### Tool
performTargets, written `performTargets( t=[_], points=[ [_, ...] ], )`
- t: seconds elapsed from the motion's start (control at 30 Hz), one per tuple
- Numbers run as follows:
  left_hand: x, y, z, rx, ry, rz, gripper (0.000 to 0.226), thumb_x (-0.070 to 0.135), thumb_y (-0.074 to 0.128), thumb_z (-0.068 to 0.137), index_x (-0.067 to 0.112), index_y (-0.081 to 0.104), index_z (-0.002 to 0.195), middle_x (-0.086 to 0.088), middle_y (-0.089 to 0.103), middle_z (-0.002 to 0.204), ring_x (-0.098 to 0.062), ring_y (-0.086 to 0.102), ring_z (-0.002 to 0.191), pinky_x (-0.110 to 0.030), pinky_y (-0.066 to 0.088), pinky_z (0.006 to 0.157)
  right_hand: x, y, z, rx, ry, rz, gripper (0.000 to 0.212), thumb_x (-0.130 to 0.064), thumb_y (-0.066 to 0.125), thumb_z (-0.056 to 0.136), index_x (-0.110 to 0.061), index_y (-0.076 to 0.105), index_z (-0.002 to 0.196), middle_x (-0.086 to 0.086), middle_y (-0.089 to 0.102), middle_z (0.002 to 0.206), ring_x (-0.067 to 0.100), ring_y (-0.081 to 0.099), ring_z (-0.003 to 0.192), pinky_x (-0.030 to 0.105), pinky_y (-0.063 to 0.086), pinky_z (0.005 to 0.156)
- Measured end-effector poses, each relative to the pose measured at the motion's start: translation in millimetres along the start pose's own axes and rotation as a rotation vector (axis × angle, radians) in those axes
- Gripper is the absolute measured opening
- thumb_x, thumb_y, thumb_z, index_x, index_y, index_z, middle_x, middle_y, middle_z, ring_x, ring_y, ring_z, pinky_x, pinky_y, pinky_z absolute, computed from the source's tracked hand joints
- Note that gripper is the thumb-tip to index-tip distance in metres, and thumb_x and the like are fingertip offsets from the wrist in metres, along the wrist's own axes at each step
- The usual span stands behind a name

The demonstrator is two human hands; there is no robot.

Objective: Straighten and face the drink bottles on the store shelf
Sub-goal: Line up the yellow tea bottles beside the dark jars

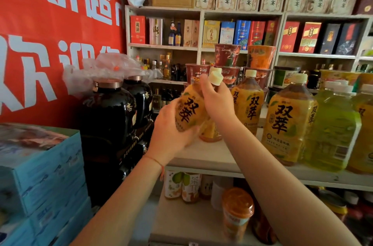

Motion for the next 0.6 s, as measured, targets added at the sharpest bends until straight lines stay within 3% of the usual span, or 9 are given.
performTargets(
  t=[0.1,0.2,0.27,0.33,0.43,0.5,0.6],
  points=[
    [-18,12,13,0.001,-0.079,0.025,0.122,0.061,0.084,0.059,0.033,0.015,0.156,0.004,0.038,0.153,-0.017,0.042,0.138,-0.046,0.043,0.112,-11,15,6,-0.081,-0.041,-0.063,0.043,-0.063,0.05,0.093,-0.025,0.06,0.11,-0.007,0.068,0.096,0.01,0.065,0.089,0.034,0.054,0.075],
    [-23,7,23,0.059,-0.14,0.073,0.114,0.057,0.087,0.062,0.026,0.02,0.15,0.001,0.047,0.141,-0.019,0.056,0.115,-0.039,0.053,0.094,-12,36,0,-0.202,-0.084,-0.158,0.062,-0.072,0.055,0.082,-0.026,0.049,0.122,-0.004,0.061,0.115,0.013,0.061,0.102,0.04,0.057,0.086],
    [-32,3,28,0.042,-0.209,0.079,0.105,0.058,0.085,0.066,0.021,0.025,0.143,0.0,0.051,0.134,-0.021,0.059,0.103,-0.042,0.056,0.085,-5,42,-10,-0.27,-0.092,-0.215,0.078,-0.074,0.055,0.078,-0.025,0.042,0.137,-0.004,0.056,0.128,0.013,0.058,0.111,0.039,0.055,0.092],
    [-42,0,34,0.009,-0.266,0.054,0.103,0.067,0.081,0.065,0.019,0.029,0.139,0.0,0.055,0.13,-0.023,0.061,0.103,-0.045,0.057,0.087,0,30,-14,-0.207,-0.131,-0.257,0.066,-0.064,0.052,0.09,-0.021,0.045,0.139,-0.006,0.06,0.122,0.01,0.061,0.102,0.035,0.058,0.084],
    [-43,4,42,-0.064,-0.241,0.114,0.099,0.072,0.079,0.064,0.021,0.034,0.137,0.003,0.058,0.127,-0.022,0.063,0.107,-0.043,0.056,0.087,2,-10,-16,0.056,-0.187,-0.337,0.046,-0.048,0.055,0.096,-0.02,0.046,0.131,-0.006,0.053,0.117,0.012,0.06,0.092,0.038,0.058,0.075],
    [-40,10,43,-0.096,-0.201,0.118,0.098,0.07,0.08,0.066,0.023,0.034,0.139,0.004,0.059,0.13,-0.023,0.063,0.112,-0.041,0.055,0.09,20,-30,-8,0.107,-0.08,-0.432,0.061,-0.042,0.062,0.093,-0.015,0.033,0.14,0.002,0.042,0.131,0.017,0.055,0.097,0.036,0.055,0.075],
    [-42,16,42,-0.138,-0.175,0.04,0.1,0.064,0.079,0.072,0.023,0.028,0.148,0.005,0.055,0.139,-0.021,0.058,0.122,-0.039,0.05,0.098,66,-28,3,-0.103,0.224,-0.508,0.081,-0.044,0.07,0.088,-0.009,0.025,0.146,0.012,0.045,0.139,0.027,0.058,0.108,0.041,0.056,0.084]
  ],
)
Point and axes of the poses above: each hand's wrist, its own z-axis towards the middle knuckle, its own y-axis out of the palm, x = y × z, the point moved 8 cm from there along z, towards the middle knuckle
